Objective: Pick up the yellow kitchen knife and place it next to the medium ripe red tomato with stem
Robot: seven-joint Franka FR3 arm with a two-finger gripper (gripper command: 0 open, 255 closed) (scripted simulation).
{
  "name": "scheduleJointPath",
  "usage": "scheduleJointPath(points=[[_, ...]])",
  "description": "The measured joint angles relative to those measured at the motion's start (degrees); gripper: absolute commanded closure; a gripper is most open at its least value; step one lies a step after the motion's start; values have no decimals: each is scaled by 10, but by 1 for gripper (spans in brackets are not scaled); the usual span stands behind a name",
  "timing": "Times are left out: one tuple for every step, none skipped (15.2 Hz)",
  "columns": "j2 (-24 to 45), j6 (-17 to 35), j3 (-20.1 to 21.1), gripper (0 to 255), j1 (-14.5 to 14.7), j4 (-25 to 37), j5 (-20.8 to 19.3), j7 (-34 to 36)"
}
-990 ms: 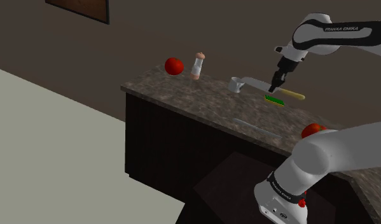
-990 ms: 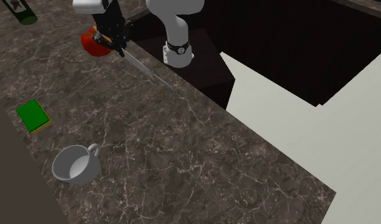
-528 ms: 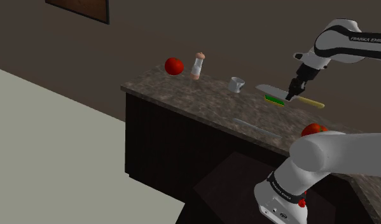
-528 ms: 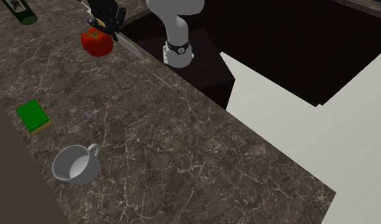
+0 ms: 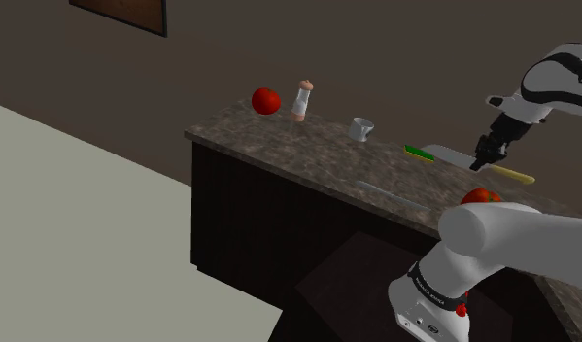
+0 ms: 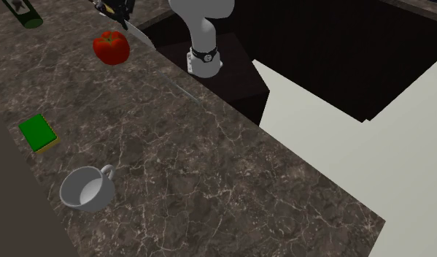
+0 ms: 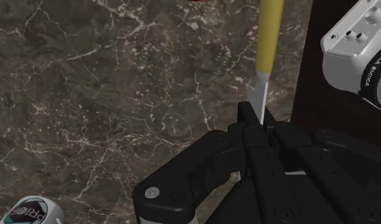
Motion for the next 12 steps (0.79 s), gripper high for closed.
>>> scheduleJointPath(points=[[-11, -11, -7, 255, -10, 1, -9, -14], [-27, -20, -14, 255, -22, -3, -18, -26], [-36, -25, -25, 255, -32, -4, -31, -41], [-44, -34, -33, 255, -40, 0, -40, -55], [-54, -43, -40, 255, -50, 0, -48, -68], [-60, -48, -48, 255, -57, 2, -57, -80], [-65, -54, -59, 255, -64, 7, -68, -95], [-70, -59, -68, 255, -71, 10, -77, -107], [-76, -68, -77, 255, -79, 18, -87, -123], [-84, -76, -87, 255, -88, 21, -98, -139], [-83, -78, -98, 255, -91, 30, -107, -152], [-90, -87, -104, 255, -99, 36, -116, -167]])
